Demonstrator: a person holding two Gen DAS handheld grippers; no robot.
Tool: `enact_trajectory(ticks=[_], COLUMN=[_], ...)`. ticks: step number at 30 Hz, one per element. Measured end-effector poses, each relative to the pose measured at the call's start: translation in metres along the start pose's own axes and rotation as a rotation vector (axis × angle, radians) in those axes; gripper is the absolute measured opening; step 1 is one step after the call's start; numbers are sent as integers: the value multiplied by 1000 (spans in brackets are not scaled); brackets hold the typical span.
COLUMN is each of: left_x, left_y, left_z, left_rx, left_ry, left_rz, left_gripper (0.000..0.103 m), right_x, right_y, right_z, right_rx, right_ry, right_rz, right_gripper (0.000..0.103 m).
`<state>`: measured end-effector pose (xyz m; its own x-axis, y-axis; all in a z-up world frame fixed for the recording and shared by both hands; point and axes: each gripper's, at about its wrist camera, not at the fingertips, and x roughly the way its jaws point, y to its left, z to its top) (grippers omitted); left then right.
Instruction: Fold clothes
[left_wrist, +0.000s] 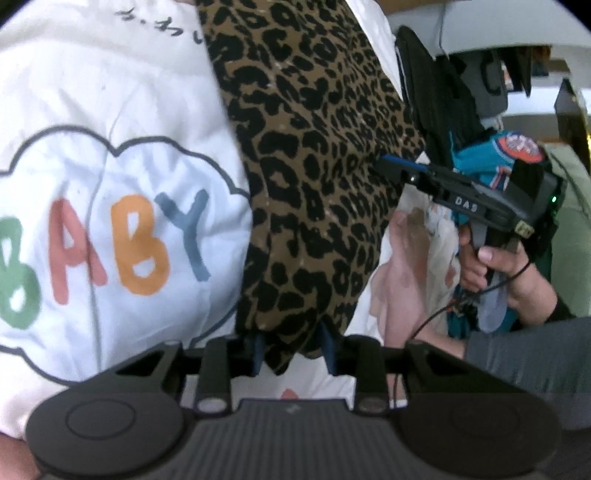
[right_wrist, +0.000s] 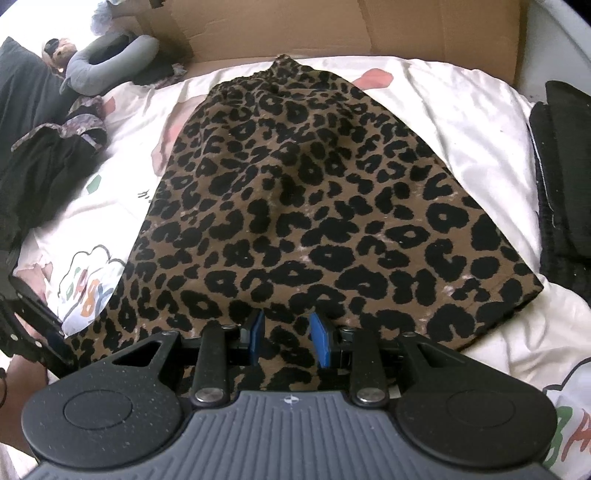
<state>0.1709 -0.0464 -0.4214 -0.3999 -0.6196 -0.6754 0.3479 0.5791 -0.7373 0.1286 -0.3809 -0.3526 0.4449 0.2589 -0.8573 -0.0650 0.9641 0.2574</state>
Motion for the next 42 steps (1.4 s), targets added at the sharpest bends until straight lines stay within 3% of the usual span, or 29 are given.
enact_trajectory(ticks=[5, 6, 7, 8, 20, 27, 34, 38, 42], left_x=[6, 7, 6, 4, -1, 4, 0, -2, -3], left_y=[-6, -8, -8, -7, 0, -1, 1, 2, 0], left_z=[-2, -2, -2, -2, -1, 1, 1, 0, -1], left_rx=[44, 53, 58, 61, 77, 98, 85, 78, 74], left_ry=[12, 15, 14, 12, 42, 67, 74, 79, 84], left_rz=[-26, -31, -33, -32, 76, 112, 102, 93, 83], left_gripper=[32, 27, 11, 3, 2, 2, 3, 10, 11], right_x=[2, 3, 3, 3, -5, -14, -33, -37, -32], right_y=[2, 3, 3, 3, -9, -42, -78, -96, -102], right_z=[-1, -1, -1, -1, 5, 4, 7, 10, 7], right_rx=[-11, -14, -17, -17, -10, 38, 113, 177, 197], right_ry=[7, 7, 8, 8, -21, -44, -111, -133, -127], right_rz=[3, 3, 3, 3, -35, -160, -283, -339, -321], right_gripper=[34, 34, 34, 34, 34, 34, 34, 35, 35])
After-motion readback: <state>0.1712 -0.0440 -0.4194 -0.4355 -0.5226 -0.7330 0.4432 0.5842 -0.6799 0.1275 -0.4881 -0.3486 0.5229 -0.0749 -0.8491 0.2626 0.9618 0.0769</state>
